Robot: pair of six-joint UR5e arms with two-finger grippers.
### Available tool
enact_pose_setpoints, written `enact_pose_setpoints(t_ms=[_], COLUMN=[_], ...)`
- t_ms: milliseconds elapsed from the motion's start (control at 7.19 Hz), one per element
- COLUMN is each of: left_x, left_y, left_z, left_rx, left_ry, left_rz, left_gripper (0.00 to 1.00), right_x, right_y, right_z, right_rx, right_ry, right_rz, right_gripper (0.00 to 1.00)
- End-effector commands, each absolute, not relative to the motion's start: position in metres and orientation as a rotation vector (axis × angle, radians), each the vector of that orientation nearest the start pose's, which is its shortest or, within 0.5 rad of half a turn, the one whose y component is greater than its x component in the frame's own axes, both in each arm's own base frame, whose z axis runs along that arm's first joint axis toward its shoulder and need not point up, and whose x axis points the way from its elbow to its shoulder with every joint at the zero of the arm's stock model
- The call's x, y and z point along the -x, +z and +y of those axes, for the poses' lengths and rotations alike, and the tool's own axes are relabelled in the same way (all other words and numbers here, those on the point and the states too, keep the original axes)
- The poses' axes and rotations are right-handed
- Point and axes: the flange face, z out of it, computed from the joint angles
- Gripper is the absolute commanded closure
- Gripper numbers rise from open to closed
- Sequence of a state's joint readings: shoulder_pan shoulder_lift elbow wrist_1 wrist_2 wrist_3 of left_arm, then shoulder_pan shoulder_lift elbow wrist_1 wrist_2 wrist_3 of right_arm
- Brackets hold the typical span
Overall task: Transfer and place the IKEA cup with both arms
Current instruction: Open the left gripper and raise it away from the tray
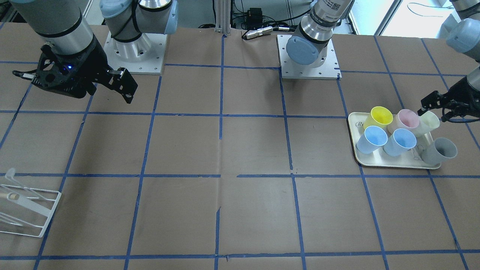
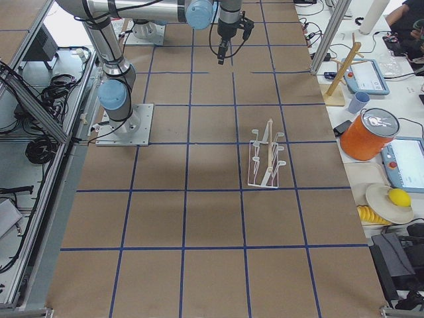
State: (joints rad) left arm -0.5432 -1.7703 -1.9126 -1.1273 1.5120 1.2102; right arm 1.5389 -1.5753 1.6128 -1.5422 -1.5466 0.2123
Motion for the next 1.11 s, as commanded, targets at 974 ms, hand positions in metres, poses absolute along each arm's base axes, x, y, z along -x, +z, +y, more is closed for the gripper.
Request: enact_pose_setpoints(t_ms=[974], left_x=[-0.037], left_y=[0.501], left_z=[-0.495], left_rx=[-0.198], left_ry=[0.053], left_rz=[3.219], left_gripper=[0.00], right_x=[-0.121], right_y=[0.463], right_z=[-0.489], right_rx=[-0.366], right_ry=[0.114], right_rz=[3.095], right_gripper=[0.00])
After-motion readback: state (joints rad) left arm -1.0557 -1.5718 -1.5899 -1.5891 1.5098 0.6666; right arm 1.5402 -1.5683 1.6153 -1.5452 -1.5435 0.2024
